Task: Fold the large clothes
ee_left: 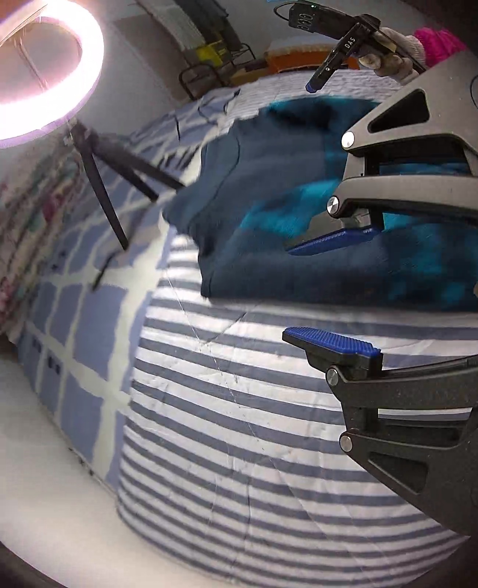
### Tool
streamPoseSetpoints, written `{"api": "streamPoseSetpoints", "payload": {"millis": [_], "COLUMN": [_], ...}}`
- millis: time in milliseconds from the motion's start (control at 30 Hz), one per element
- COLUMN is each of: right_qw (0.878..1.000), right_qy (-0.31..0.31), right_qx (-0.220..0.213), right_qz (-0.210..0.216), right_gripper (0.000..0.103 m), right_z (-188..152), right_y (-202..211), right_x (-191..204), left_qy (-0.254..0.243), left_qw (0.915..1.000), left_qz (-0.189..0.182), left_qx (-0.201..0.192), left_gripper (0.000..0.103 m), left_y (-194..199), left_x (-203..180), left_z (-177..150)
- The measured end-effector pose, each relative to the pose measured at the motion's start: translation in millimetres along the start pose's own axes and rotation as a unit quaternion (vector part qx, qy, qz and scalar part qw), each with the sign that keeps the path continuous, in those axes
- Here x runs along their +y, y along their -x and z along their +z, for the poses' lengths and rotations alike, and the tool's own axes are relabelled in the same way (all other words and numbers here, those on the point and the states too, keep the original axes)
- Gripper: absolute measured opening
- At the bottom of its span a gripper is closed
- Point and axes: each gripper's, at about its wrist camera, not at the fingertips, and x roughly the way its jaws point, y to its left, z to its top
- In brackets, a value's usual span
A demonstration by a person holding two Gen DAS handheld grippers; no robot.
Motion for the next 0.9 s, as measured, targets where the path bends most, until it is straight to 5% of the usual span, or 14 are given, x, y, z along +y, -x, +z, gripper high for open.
{"api": "streamPoseSetpoints", "payload": {"millis": [467, 633, 900], "right_qw": [0.999, 1.0, 0.999], "right_qy": [-0.018, 0.014, 0.04], "right_qx": [0.002, 0.011, -0.019], "right_qz": [0.041, 0.025, 0.008], "right_gripper": [0.05, 0.017, 0.007], "right_z": [31, 33, 37], "right_y": [-66, -80, -58], "right_x": [-15, -1, 11], "left_qy": [-0.019, -0.051, -0.049], "left_qw": [0.9998, 0.9983, 0.998], "left_qz": [0.004, 0.028, 0.019], "left_qx": [0.007, -0.001, -0.034], "left_gripper": [0.04, 0.009, 0.005], "left_y": [-63, -74, -45], "left_x": [-14, -35, -45], "left_z": [25, 27, 24]}}
